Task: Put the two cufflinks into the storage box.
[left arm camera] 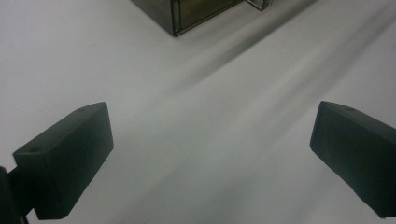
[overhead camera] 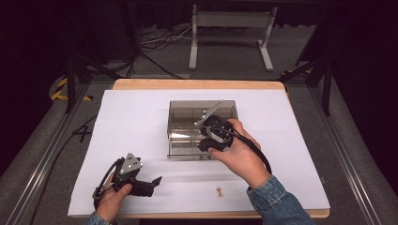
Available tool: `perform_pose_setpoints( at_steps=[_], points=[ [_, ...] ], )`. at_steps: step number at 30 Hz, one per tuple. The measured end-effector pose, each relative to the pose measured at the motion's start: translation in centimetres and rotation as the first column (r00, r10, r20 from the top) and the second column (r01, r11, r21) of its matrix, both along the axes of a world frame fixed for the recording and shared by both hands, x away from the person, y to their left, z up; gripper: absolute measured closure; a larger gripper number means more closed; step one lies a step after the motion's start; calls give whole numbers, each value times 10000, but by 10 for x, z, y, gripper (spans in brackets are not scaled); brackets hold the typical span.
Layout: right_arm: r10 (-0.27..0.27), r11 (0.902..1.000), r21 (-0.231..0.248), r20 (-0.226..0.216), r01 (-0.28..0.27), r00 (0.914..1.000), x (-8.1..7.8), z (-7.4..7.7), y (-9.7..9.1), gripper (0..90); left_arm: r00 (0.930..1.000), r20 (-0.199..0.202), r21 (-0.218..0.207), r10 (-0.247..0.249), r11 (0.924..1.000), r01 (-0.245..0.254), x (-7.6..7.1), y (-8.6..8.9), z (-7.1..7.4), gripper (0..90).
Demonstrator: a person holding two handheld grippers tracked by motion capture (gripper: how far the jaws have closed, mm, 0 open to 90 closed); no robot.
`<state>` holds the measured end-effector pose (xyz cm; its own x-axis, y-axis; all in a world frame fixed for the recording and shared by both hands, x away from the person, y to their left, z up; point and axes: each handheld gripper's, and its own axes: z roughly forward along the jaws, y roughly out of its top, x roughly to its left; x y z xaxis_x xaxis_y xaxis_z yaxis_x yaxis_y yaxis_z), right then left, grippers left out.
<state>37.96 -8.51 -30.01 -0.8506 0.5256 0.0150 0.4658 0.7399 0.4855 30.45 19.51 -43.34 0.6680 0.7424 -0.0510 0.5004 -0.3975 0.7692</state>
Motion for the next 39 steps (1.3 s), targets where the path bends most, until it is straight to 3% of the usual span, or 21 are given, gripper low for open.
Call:
perform_pose_setpoints(
  at_steps=[12, 28, 39],
  points=[
    [-468, 9988, 150, -89, 470, 9989, 15, -5, 2, 784, 10000, -55, -2, -41, 10000, 41, 0, 0, 0, 2],
    [-626, 9974, -391, -391, 611, 9973, 29, -27, 8, 785, 9998, -91, -69, -154, 9999, 154, -1, 0, 1, 2],
    [-690, 9955, -687, -507, 655, 9963, 28, -38, 9, 784, 9999, -77, -83, -134, 9999, 134, -1, 0, 0, 2]
  ],
)
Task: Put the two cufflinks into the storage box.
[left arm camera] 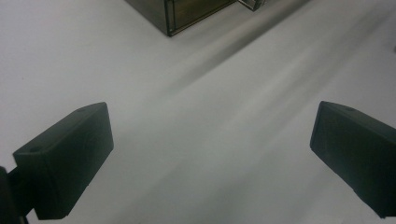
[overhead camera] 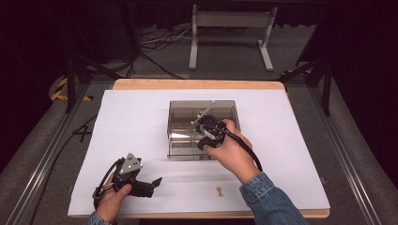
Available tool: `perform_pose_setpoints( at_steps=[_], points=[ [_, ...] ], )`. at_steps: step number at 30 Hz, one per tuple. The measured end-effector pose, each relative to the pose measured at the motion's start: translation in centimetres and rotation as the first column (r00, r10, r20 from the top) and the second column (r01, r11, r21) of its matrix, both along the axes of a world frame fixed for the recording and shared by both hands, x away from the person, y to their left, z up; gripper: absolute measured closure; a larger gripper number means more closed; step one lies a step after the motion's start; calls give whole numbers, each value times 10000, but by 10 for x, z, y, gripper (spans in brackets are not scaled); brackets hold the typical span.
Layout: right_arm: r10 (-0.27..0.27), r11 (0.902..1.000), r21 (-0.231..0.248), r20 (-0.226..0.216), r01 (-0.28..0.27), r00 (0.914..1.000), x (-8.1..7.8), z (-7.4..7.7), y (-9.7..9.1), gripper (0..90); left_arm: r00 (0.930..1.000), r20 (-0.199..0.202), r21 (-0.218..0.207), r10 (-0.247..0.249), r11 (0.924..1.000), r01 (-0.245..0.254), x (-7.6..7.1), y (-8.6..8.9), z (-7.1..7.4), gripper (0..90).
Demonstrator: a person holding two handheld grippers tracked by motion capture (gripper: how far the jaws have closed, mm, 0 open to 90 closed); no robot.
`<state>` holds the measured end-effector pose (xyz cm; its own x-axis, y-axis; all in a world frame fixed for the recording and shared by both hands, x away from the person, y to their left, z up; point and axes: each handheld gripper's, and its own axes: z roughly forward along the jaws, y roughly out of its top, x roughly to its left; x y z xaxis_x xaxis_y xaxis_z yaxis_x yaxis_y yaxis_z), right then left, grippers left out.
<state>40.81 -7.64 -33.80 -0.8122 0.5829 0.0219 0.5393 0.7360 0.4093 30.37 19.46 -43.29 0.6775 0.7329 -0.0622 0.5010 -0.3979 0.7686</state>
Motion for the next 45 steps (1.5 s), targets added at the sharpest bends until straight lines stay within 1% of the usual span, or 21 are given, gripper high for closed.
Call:
perform_pose_setpoints(
  at_steps=[7, 14, 25, 28, 32, 38, 42, 43, 45],
  points=[
    [-44, 9999, -122, -36, 44, 10000, -1, -4, 1, 784, 10000, -31, -7, -11, 10000, 11, 0, 0, 0, 2],
    [-14, 9996, -274, 25, 15, 10000, -1, -7, 2, 784, 10000, -37, -13, -28, 10000, 28, 0, 0, 0, 2],
    [46, 9996, -273, -36, -47, 10000, -1, -9, 5, 770, 9999, -73, 69, -130, 9999, 131, 0, -1, 0, 2],
    [-12, 9999, -124, -88, 11, 10000, -1, -9, 5, 737, 9999, -78, 69, -134, 9999, 135, 0, -1, -1, 1],
    [-17, 10000, 28, -8, 17, 10000, -3, -6, 3, 716, 9999, -92, 65, -117, 9999, 118, 0, -2, -1, 2],
    [5, 9997, 227, 155, -9, 9999, -4, -2, -1, 709, 9999, -102, 49, -113, 9999, 113, 0, -1, -1, 2],
    [-28, 9990, 452, 260, 16, 9997, -9, 5, -5, 706, 9999, -97, 77, -128, 9999, 128, 0, -1, -1, 2],
    [59, 9987, 514, 283, -73, 9996, -10, 6, -7, 706, 9999, -79, 105, -147, 9998, 148, 0, -1, -1, 2],
    [53, 9984, 564, 351, -73, 9994, -13, 10, -9, 706, 9999, -114, 63, -111, 9999, 112, 0, -1, -1, 2]
  ],
)
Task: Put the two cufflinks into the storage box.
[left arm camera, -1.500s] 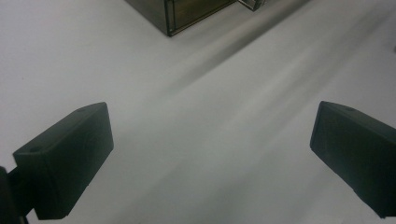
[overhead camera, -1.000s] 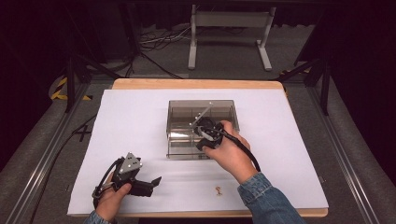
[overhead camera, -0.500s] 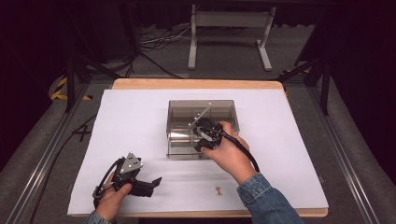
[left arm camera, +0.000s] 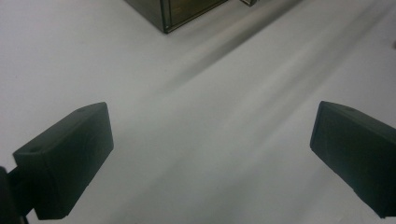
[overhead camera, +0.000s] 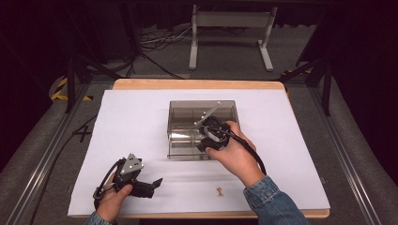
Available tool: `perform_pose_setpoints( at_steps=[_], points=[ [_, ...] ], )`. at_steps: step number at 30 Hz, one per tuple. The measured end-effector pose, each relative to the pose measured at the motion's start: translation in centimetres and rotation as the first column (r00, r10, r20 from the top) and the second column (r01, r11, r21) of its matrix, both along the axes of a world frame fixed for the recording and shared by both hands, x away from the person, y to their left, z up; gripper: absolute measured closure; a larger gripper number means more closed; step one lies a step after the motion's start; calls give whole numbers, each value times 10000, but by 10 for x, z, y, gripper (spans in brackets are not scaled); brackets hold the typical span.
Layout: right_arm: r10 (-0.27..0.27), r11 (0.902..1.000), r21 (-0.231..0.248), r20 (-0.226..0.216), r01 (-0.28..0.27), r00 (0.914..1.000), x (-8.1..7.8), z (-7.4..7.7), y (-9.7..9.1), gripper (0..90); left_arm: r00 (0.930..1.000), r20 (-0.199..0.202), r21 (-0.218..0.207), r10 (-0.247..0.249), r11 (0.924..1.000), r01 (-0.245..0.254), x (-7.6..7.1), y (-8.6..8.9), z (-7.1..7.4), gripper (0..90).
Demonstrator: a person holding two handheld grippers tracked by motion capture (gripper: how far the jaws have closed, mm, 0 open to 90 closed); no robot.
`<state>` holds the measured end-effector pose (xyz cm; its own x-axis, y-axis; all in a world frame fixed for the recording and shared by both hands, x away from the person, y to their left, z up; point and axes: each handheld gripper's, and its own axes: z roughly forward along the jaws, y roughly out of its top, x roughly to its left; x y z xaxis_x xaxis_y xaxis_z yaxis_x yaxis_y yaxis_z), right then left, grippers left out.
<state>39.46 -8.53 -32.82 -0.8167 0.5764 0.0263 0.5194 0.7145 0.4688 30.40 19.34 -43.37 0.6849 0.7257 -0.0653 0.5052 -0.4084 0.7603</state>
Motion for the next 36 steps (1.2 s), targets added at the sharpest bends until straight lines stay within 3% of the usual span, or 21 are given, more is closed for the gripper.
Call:
perform_pose_setpoints(
  at_steps=[15, 36],
  points=[
    [270, 9952, 934, 263, -293, 9993, -26, 22, -29, 696, 10000, -21, 24, 24, 10000, -24, 0, 0, -1, 2],
    [853, 9837, 1525, 712, -954, 9938, -54, 26, -58, 691, 10000, 18, 71, 38, 10000, -38, 0, -1, -1, 2]
  ],
)
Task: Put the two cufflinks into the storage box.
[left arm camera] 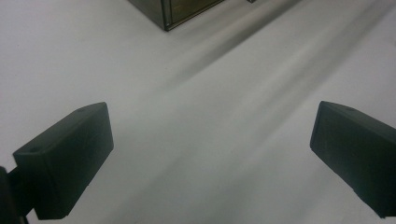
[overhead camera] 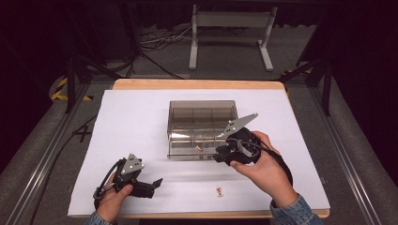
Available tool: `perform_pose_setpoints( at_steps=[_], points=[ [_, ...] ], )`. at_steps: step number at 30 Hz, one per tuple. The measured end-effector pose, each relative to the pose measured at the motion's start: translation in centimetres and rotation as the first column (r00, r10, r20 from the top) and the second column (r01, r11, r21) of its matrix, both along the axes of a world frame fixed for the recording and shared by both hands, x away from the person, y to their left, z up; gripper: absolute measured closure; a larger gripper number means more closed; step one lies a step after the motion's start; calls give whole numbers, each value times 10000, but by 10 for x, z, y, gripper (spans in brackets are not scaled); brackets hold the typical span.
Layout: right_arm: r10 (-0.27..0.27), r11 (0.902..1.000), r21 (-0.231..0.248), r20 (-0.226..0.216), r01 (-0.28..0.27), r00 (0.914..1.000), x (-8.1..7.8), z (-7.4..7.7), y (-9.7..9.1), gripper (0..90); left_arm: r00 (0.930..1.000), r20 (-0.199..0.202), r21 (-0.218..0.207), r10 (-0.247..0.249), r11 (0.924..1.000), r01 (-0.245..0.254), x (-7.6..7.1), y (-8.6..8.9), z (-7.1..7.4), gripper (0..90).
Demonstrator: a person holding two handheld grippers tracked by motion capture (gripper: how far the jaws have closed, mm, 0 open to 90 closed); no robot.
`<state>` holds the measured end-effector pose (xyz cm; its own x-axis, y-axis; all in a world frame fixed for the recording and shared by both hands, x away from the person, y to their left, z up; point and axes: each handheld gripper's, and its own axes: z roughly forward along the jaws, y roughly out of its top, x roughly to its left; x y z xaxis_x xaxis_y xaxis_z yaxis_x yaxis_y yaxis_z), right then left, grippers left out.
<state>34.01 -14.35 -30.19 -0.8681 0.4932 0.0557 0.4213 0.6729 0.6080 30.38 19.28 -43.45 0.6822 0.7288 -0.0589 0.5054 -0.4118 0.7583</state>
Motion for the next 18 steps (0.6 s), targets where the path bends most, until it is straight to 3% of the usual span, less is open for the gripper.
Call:
perform_pose_setpoints(
  at_steps=[12, 16, 18],
  points=[
    [597, 9980, 188, 407, -605, 9974, -19, -10, -11, 677, 10000, 6, 112, -34, 9999, 34, 0, 0, 0, 2],
    [586, 9964, 581, 450, -612, 9973, -24, -17, -16, 677, 10000, -31, 91, -59, 9999, 59, 0, -1, 0, 2],
    [563, 9978, 316, 357, -574, 9978, -24, -22, -15, 676, 10000, -21, 80, -62, 9999, 62, -1, -1, 0, 2]
  ],
)
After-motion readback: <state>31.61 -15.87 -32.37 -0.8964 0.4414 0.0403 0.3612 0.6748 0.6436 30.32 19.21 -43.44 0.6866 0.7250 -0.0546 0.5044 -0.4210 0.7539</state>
